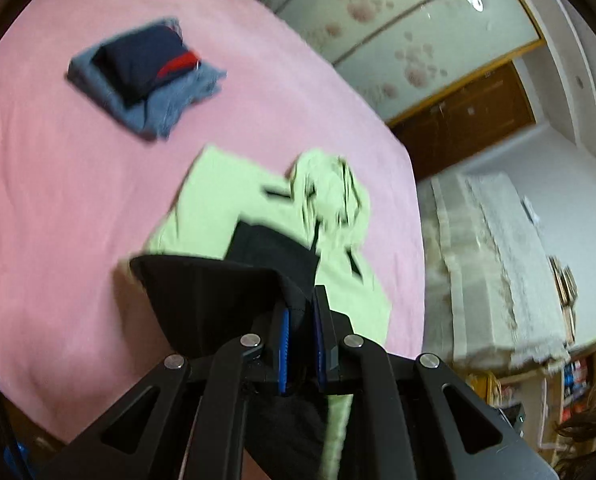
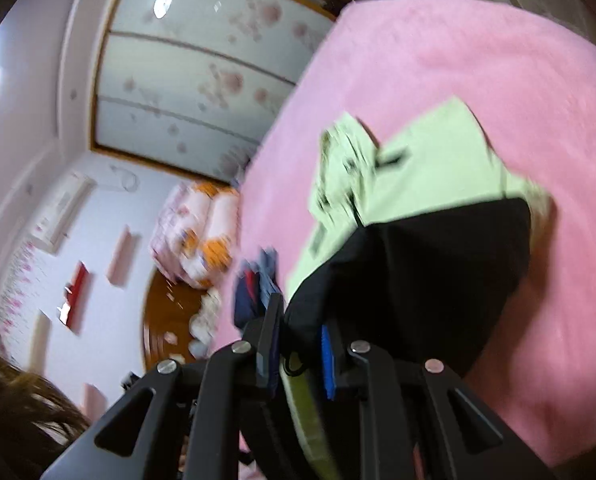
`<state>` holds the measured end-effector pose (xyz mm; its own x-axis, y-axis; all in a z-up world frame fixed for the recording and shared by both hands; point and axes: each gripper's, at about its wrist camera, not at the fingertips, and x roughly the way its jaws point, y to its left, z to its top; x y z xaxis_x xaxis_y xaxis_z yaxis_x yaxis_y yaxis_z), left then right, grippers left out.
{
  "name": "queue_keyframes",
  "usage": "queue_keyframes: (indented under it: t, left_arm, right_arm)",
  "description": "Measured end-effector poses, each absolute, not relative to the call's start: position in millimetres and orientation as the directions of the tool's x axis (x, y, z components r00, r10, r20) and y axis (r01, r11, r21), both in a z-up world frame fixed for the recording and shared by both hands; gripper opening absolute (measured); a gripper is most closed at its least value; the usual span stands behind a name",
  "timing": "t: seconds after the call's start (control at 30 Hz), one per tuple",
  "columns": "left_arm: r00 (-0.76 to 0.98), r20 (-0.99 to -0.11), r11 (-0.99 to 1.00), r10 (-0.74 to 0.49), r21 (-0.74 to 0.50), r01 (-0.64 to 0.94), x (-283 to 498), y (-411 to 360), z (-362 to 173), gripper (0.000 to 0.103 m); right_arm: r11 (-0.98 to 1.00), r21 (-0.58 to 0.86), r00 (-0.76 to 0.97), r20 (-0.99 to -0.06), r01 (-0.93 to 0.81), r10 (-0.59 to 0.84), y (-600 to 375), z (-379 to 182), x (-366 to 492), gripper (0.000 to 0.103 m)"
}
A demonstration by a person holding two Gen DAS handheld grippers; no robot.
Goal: Fold large clothes
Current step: 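Lift the hem with both grippers and fold it toward the hood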
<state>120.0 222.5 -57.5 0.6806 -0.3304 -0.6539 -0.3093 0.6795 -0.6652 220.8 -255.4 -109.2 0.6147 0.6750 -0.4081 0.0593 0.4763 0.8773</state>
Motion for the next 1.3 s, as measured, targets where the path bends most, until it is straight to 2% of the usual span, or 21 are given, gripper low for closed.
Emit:
queue_keyframes:
  t: [0.27, 0.5, 0.73, 0.8, 0.97, 1.1, 1.17, 1.23, 1.27, 1.3]
  left_arm:
    - [0.769, -0.604, 0.64, -0.211, -0.68, -0.358, 193.7, 250.6, -44.2, 0.007]
    - [0.778, -0.608, 0.641, -0.159, -0.663, -0.387, 267.4, 265.3, -70.7, 0.007]
    - [0.717, -0.689, 0.676, -0.104, -0.578, -0.457, 339.0, 282.7, -117.6, 0.007]
    - [0.7, -0.704, 0.687, -0.12, -0.568, -0.454, 358.0, 287.1, -134.3, 0.007]
    - [0.584, -0.805, 0.756, -0.105, -0.446, -0.479, 406.4, 277.7, -184.1, 0.007]
    - [0.535, -0.842, 0.776, -0.071, -0.384, -0.5, 423.5, 276.0, -206.2, 0.008]
    - [0.517, -0.853, 0.764, -0.07, -0.379, -0.522, 426.2, 279.0, -214.2, 0.008]
    - [0.501, -0.862, 0.756, -0.074, -0.376, -0.536, 426.6, 280.2, -217.3, 0.011]
    - [0.489, -0.869, 0.757, -0.075, -0.369, -0.539, 426.6, 280.1, -217.3, 0.016]
    - [0.475, -0.878, 0.765, -0.063, -0.348, -0.542, 426.7, 279.4, -215.9, 0.026]
  right_arm:
    - [0.445, 0.895, 0.729, -0.317, 0.019, 0.606, -297.7, -92.7, 307.8, 0.016]
    - [0.473, 0.88, 0.78, -0.325, 0.042, 0.535, -309.1, -113.3, 367.4, 0.015]
    - [0.508, 0.849, 0.802, -0.401, 0.144, 0.442, -315.9, -157.9, 428.4, 0.016]
    - [0.514, 0.842, 0.806, -0.413, 0.162, 0.423, -317.7, -170.6, 439.7, 0.016]
    - [0.609, 0.75, 0.723, -0.568, 0.257, 0.394, -300.2, -219.6, 486.3, 0.016]
    - [0.665, 0.666, 0.668, -0.667, 0.337, 0.329, -292.7, -243.8, 507.0, 0.016]
    - [0.677, 0.64, 0.647, -0.696, 0.363, 0.31, -293.9, -250.1, 513.0, 0.019]
    - [0.673, 0.628, 0.617, -0.722, 0.391, 0.314, -295.8, -255.8, 516.0, 0.019]
    - [0.67, 0.622, 0.599, -0.735, 0.406, 0.318, -297.7, -257.5, 516.5, 0.02]
    - [0.669, 0.617, 0.588, -0.742, 0.414, 0.321, -299.4, -259.1, 517.1, 0.02]
